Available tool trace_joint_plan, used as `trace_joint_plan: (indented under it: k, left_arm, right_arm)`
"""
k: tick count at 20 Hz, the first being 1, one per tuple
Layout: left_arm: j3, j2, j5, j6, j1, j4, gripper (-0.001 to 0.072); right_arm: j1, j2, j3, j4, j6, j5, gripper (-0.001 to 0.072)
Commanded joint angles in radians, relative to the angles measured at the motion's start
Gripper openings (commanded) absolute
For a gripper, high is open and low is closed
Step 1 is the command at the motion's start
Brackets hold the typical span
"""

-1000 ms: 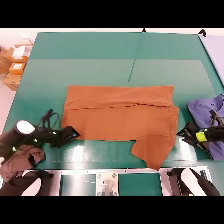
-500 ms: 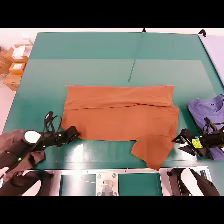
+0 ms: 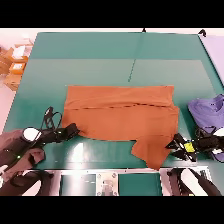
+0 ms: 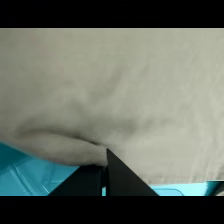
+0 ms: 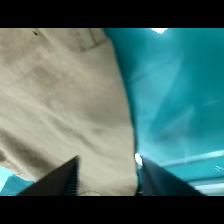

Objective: Fold the shirts.

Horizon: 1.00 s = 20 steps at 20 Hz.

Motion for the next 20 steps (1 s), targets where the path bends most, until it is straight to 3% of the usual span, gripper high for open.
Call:
trace_joint_plan:
  k: [1,2,4,8,9,10,12,13,14,15,17,20]
  left_arm:
    - [0.011,0.001,-0.012,0.003,0.0,0.017,0.0023]
    - [0.011,0.001,-0.017,0.003,0.0,0.017,0.0023]
    - [0.011,0.001,-0.024,0.003,0.0,0.017,0.0023]
    - [0.011,0.001,-0.04,0.003,0.0,0.018,0.0023]
    - [0.011,0.001,-0.039,0.003,0.0,0.021,0.0023]
    - [0.011,0.001,-0.04,0.003,0.0,0.026,0.0023]
    - [0.011,0.001,-0.047,0.003,0.0,0.03,0.0023]
    - [0.011,0.001,-0.048,0.003,0.0,0.03,0.0023]
    - [0.011,0.001,-0.047,0.003,0.0,0.03,0.0023]
    - [0.011,0.001,-0.047,0.003,0.0,0.03,0.0023]
    - [0.011,0.001,-0.047,0.004,0.0,0.032,0.0023]
    - [0.011,0.001,-0.048,0.004,0.0,0.032,0.0023]
  right_arm:
    - [0.055,-0.079,-0.014,0.063,-0.021,-0.079,0.0354]
    - [0.081,-0.095,-0.015,0.084,-0.029,-0.102,0.0347]
    - [0.132,-0.104,-0.016,0.122,-0.051,-0.123,0.0175]
    - [0.153,-0.103,-0.004,0.058,-0.055,-0.11,0.0163]
    - [0.153,-0.103,0.008,0.037,-0.055,-0.105,0.0067]
    - [0.153,-0.103,0.023,0.023,-0.055,-0.102,0.0018]
    - [0.153,-0.103,0.039,0.028,-0.073,-0.097,0.0018]
    - [0.153,-0.103,0.048,0.027,-0.074,-0.087,0.0056]
    - [0.153,-0.103,0.065,0.023,-0.085,-0.061,0.0245]
    - [0.153,-0.103,0.093,0.023,-0.104,-0.01,0.0333]
    - [0.153,-0.09,0.143,0.023,-0.103,0.084,0.0331]
    - [0.131,-0.021,0.153,-0.088,-0.042,0.1,0.0329]
